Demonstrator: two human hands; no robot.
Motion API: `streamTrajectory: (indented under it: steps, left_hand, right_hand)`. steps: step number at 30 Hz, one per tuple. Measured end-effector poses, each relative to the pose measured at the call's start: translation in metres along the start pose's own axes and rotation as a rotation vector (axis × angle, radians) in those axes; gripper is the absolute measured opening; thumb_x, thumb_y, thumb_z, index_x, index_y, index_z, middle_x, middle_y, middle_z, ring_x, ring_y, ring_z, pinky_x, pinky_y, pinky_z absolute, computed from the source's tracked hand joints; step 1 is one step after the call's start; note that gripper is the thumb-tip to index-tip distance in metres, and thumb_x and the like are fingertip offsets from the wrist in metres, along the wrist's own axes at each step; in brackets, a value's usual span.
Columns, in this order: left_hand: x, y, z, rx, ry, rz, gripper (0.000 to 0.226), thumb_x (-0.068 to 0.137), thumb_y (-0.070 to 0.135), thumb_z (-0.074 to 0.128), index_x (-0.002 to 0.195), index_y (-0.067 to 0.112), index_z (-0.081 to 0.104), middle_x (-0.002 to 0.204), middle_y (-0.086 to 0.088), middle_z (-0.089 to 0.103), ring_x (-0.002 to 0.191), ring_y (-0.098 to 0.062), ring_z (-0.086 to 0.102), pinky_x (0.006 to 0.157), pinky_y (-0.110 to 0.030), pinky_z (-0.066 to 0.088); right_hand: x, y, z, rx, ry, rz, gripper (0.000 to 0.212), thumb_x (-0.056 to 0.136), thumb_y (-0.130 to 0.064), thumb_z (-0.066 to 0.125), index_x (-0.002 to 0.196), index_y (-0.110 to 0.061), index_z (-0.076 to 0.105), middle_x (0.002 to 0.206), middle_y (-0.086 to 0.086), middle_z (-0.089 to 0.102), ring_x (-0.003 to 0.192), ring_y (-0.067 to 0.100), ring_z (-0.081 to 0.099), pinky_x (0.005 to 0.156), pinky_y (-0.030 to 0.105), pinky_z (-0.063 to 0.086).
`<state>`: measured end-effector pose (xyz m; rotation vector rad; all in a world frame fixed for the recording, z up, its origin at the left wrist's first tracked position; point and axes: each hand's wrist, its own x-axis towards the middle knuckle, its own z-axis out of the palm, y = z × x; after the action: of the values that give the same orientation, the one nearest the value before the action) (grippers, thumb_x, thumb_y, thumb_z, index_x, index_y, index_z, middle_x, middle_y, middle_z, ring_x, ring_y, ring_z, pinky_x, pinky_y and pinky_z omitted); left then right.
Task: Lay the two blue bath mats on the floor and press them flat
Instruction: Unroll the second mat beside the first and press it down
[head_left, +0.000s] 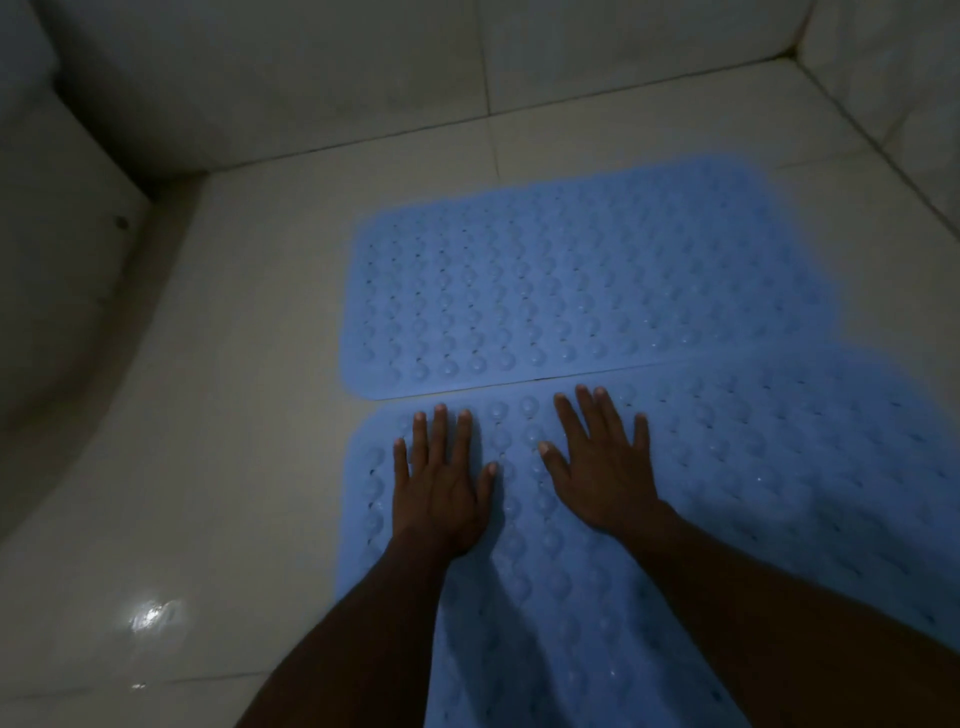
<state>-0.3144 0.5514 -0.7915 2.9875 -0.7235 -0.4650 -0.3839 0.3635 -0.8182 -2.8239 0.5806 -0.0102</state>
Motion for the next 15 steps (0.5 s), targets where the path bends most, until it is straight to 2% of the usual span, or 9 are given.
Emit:
streamTrajectory:
  steps: [2, 6, 11, 15]
  left_hand:
    - [0.007, -0.009, 0.002, -0.023, 0.017, -0.016, 0.088, 0.082, 0.068, -0.013, 0.160, 0.027, -0.015, 0.168, -0.005, -0.022, 0.153, -0.026, -0.026, 0.124, -0.050, -0.014]
    - [0.028, -0.018, 0.015, -0.081, 0.068, -0.034, 0.083, 0.088, 0.068, -0.009, 0.160, 0.028, -0.015, 0.168, -0.004, -0.024, 0.152, -0.025, -0.028, 0.124, -0.051, -0.014]
    - [0.036, -0.018, 0.035, -0.090, 0.174, -0.044, 0.073, 0.100, 0.062, 0.011, 0.163, 0.027, -0.005, 0.170, -0.004, -0.016, 0.155, -0.024, -0.020, 0.126, -0.051, -0.006]
    - [0.037, -0.020, 0.036, -0.087, 0.157, -0.029, 0.073, 0.102, 0.060, 0.018, 0.163, 0.025, 0.000, 0.171, -0.006, -0.013, 0.156, -0.025, -0.017, 0.126, -0.054, -0.002]
  right_hand:
    - [0.004, -0.012, 0.007, -0.026, 0.013, -0.002, 0.069, 0.094, -0.057, 0.030, 0.152, -0.022, 0.041, 0.162, 0.008, 0.034, 0.152, 0.029, 0.024, 0.114, 0.071, 0.015]
    - [0.021, -0.029, 0.018, -0.068, 0.099, -0.060, 0.065, 0.097, -0.054, 0.038, 0.152, -0.020, 0.040, 0.164, 0.010, 0.030, 0.154, 0.029, 0.020, 0.118, 0.067, 0.011]
    - [0.028, -0.044, 0.032, -0.126, 0.131, -0.061, 0.063, 0.100, -0.050, 0.032, 0.156, -0.020, 0.034, 0.166, 0.011, 0.021, 0.154, 0.028, 0.017, 0.118, 0.066, 0.012]
    - [0.030, -0.044, 0.029, -0.138, 0.129, -0.055, 0.065, 0.098, -0.049, 0.037, 0.156, -0.021, 0.032, 0.166, 0.010, 0.021, 0.154, 0.029, 0.017, 0.118, 0.066, 0.011]
